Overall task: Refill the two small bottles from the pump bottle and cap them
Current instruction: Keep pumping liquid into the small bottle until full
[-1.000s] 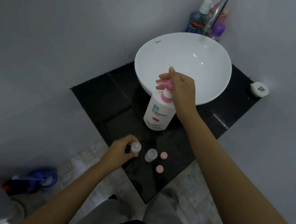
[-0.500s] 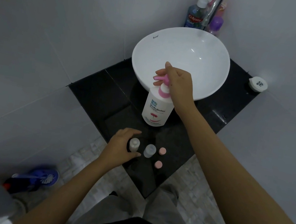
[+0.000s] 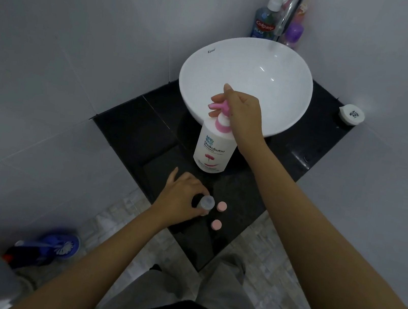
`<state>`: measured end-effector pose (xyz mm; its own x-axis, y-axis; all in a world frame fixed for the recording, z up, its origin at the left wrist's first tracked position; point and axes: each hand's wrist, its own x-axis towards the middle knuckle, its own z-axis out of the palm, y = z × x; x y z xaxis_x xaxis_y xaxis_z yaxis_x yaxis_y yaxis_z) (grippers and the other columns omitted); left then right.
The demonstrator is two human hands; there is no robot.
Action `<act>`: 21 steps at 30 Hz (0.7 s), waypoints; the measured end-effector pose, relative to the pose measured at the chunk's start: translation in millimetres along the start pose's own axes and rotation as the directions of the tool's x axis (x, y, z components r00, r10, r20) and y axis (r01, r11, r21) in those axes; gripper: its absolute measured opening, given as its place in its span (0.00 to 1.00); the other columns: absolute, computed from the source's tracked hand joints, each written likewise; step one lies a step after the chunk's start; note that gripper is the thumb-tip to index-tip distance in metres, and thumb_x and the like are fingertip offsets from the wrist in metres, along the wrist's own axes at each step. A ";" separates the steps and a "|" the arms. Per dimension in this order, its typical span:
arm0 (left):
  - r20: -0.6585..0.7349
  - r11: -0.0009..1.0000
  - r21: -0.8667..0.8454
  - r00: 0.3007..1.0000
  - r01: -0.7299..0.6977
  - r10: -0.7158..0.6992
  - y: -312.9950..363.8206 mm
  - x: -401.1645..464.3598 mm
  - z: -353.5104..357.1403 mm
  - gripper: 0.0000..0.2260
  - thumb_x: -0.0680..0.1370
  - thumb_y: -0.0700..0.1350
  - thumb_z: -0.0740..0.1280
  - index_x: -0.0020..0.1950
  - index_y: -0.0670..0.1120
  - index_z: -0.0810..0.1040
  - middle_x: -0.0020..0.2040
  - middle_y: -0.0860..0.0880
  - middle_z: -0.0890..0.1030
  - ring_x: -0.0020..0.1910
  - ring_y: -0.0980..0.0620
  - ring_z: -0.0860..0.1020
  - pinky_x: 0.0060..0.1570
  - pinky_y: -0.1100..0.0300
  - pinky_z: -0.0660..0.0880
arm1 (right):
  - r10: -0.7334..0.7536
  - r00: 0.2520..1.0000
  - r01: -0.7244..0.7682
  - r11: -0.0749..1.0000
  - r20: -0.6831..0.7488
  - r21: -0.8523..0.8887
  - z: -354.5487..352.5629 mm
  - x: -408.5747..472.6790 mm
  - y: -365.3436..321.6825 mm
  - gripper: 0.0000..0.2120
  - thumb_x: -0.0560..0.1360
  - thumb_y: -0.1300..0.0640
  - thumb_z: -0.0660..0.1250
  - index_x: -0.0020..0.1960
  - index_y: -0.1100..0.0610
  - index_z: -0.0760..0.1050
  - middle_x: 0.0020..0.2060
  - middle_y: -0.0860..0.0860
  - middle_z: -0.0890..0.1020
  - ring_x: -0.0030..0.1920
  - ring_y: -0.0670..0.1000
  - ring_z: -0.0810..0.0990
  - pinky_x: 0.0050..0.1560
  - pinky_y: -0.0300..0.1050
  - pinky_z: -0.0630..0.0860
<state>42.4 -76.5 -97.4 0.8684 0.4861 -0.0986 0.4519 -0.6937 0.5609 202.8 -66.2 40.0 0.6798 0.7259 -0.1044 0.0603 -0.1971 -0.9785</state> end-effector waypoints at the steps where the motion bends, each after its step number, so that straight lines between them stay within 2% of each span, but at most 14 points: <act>1: -0.008 1.000 -0.015 1.000 0.008 -0.008 1.4 0.1 -0.9 0.16 0.69 0.57 0.71 0.54 0.54 0.79 0.54 0.57 0.79 0.62 0.56 0.69 0.73 0.47 0.45 | 0.001 1.000 -0.001 1.000 0.000 0.001 0.2 0.3 0.0 0.19 0.80 0.54 0.59 0.48 0.70 0.80 0.38 0.57 0.84 0.37 0.53 0.82 0.51 0.45 0.78; 3: -0.054 0.995 -0.101 0.998 0.018 -0.023 4.7 -0.6 -5.1 0.15 0.68 0.56 0.71 0.52 0.53 0.79 0.52 0.57 0.79 0.59 0.57 0.71 0.72 0.50 0.55 | -0.001 1.000 0.001 1.000 0.003 -0.001 0.2 1.5 0.6 0.19 0.80 0.54 0.59 0.48 0.69 0.80 0.38 0.57 0.84 0.38 0.54 0.82 0.51 0.45 0.78; 4: -0.082 0.981 -0.190 0.996 0.028 -0.044 6.1 -1.4 -9.5 0.15 0.68 0.56 0.71 0.52 0.53 0.78 0.51 0.57 0.79 0.56 0.58 0.74 0.68 0.54 0.63 | -0.001 1.000 0.001 1.000 0.007 0.000 -0.3 2.2 0.7 0.19 0.80 0.54 0.59 0.48 0.69 0.80 0.38 0.57 0.85 0.38 0.53 0.83 0.50 0.44 0.78; 5: -0.105 0.952 -0.303 0.991 0.045 -0.081 7.5 -2.1 -15.6 0.14 0.67 0.55 0.71 0.51 0.53 0.77 0.50 0.58 0.79 0.52 0.59 0.75 0.60 0.60 0.70 | 0.002 1.000 -0.002 1.000 0.013 0.007 -1.3 2.7 0.7 0.19 0.80 0.54 0.59 0.48 0.69 0.80 0.37 0.57 0.85 0.38 0.53 0.83 0.49 0.42 0.78; 6: -0.121 0.908 -0.414 0.985 0.062 -0.122 8.7 -3.0 -23.0 0.14 0.67 0.54 0.71 0.51 0.54 0.76 0.50 0.59 0.79 0.50 0.60 0.77 0.51 0.67 0.73 | 0.007 1.000 -0.007 1.000 0.021 0.022 -2.6 3.5 0.7 0.18 0.80 0.54 0.60 0.48 0.69 0.80 0.36 0.56 0.85 0.38 0.53 0.83 0.48 0.41 0.78; 7: -0.150 0.863 -0.502 0.976 0.063 -0.158 9.3 -3.2 -30.9 0.14 0.68 0.52 0.72 0.51 0.54 0.76 0.50 0.59 0.78 0.49 0.62 0.78 0.45 0.73 0.72 | 0.008 1.000 -0.009 0.999 0.028 0.038 -4.0 4.3 0.6 0.18 0.80 0.54 0.60 0.48 0.68 0.80 0.35 0.56 0.85 0.37 0.52 0.83 0.47 0.38 0.78; 10: -0.296 0.785 -0.619 0.927 -0.002 -0.231 6.7 1.1 -58.4 0.13 0.69 0.48 0.72 0.52 0.54 0.76 0.50 0.61 0.80 0.51 0.67 0.77 0.48 0.78 0.71 | -0.009 0.999 0.007 0.998 0.039 0.064 -6.7 6.7 -2.0 0.17 0.80 0.54 0.61 0.47 0.68 0.80 0.35 0.57 0.84 0.33 0.48 0.84 0.41 0.32 0.78; 13: -0.380 0.801 -0.598 0.890 -0.027 -0.253 4.4 11.5 -87.9 0.13 0.70 0.49 0.71 0.53 0.58 0.75 0.50 0.63 0.79 0.51 0.68 0.76 0.46 0.77 0.72 | -0.006 0.999 0.003 0.998 0.043 0.067 -5.4 9.4 -6.6 0.17 0.79 0.54 0.61 0.46 0.67 0.80 0.36 0.58 0.84 0.33 0.50 0.84 0.41 0.35 0.79; 16: -0.431 0.858 -0.514 0.872 -0.025 -0.232 1.1 22.8 -105.6 0.13 0.72 0.50 0.71 0.54 0.61 0.75 0.51 0.61 0.77 0.51 0.66 0.75 0.45 0.73 0.71 | 0.032 0.998 -0.035 0.998 0.060 0.046 -1.5 11.3 -7.9 0.17 0.79 0.53 0.61 0.46 0.67 0.80 0.38 0.60 0.84 0.35 0.54 0.84 0.48 0.45 0.80; 18: -0.445 0.881 -0.471 0.873 -0.041 -0.197 0.1 28.1 -110.1 0.13 0.72 0.51 0.71 0.56 0.58 0.76 0.51 0.58 0.77 0.51 0.62 0.76 0.46 0.69 0.71 | 0.047 0.997 -0.049 0.998 0.068 0.027 1.2 11.1 -6.9 0.17 0.79 0.54 0.61 0.46 0.67 0.80 0.37 0.61 0.84 0.37 0.57 0.83 0.54 0.52 0.79; 21: -0.463 0.904 -0.422 0.873 -0.065 -0.154 0.5 33.8 -112.1 0.14 0.71 0.52 0.71 0.56 0.54 0.77 0.51 0.54 0.77 0.50 0.61 0.76 0.46 0.66 0.73 | 0.058 0.996 -0.058 0.998 0.064 0.001 2.7 10.9 -5.0 0.16 0.79 0.54 0.62 0.44 0.66 0.80 0.34 0.58 0.84 0.35 0.56 0.83 0.55 0.53 0.78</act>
<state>49.1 -0.8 -8.4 0.5938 0.7771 0.2085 0.2663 -0.4343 0.8605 208.0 -55.6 43.3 0.6338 0.7541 -0.1724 0.0195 -0.2383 -0.9710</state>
